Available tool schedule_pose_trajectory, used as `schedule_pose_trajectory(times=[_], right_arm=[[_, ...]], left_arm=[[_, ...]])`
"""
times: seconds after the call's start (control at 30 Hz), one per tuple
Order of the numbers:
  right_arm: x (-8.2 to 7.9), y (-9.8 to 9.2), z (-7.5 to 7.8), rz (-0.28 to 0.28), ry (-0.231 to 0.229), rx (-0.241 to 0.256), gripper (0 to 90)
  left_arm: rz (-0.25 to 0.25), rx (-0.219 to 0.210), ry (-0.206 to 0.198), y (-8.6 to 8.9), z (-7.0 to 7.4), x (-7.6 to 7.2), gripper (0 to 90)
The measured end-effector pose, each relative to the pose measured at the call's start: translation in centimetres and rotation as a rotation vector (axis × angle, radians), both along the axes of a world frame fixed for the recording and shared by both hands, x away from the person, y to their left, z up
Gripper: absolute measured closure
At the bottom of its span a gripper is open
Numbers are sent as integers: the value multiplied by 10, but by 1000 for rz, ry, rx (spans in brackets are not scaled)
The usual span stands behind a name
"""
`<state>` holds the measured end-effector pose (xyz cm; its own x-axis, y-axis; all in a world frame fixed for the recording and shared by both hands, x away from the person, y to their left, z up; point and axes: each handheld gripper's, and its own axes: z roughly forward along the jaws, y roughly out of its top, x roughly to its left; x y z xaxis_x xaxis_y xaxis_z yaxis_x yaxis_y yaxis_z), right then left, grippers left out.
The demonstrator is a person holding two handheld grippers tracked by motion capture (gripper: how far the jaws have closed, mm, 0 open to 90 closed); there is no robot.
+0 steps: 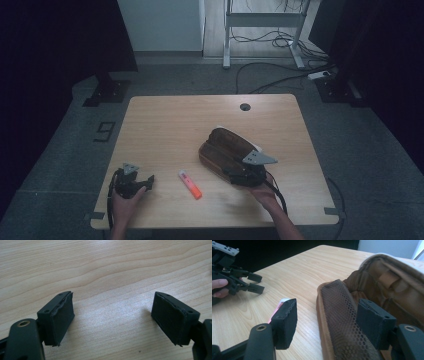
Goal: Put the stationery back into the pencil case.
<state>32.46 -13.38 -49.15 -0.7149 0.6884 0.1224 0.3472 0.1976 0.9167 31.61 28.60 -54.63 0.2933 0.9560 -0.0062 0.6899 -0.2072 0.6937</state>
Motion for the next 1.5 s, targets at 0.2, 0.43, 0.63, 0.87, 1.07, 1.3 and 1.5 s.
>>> schedule_pose_trajectory(times=[0.2, 0.43, 0.63, 0.87, 1.07, 1.3, 1.5], right_arm=[[-3, 10, -3, 25, 10, -10, 337], [-8, 27, -9, 56, 30, -24, 354], [-11, 38, -14, 80, 46, -36, 362], [-16, 56, -23, 122, 68, -60, 376], [-20, 68, -30, 138, 83, -85, 384], [-20, 80, -33, 148, 90, -105, 392], [-16, 96, -35, 163, 88, -117, 402]], left_arm=[[-1, -1, 1, 0, 0, 0, 181], [0, 0, 0, 0, 0, 0, 181], [0, 0, 0, 0, 0, 0, 181], [0, 0, 0, 0, 0, 0, 181], [0, 0, 0, 0, 0, 0, 181], [0, 0, 0, 0, 0, 0, 181], [0, 0, 0, 0, 0, 0, 181]])
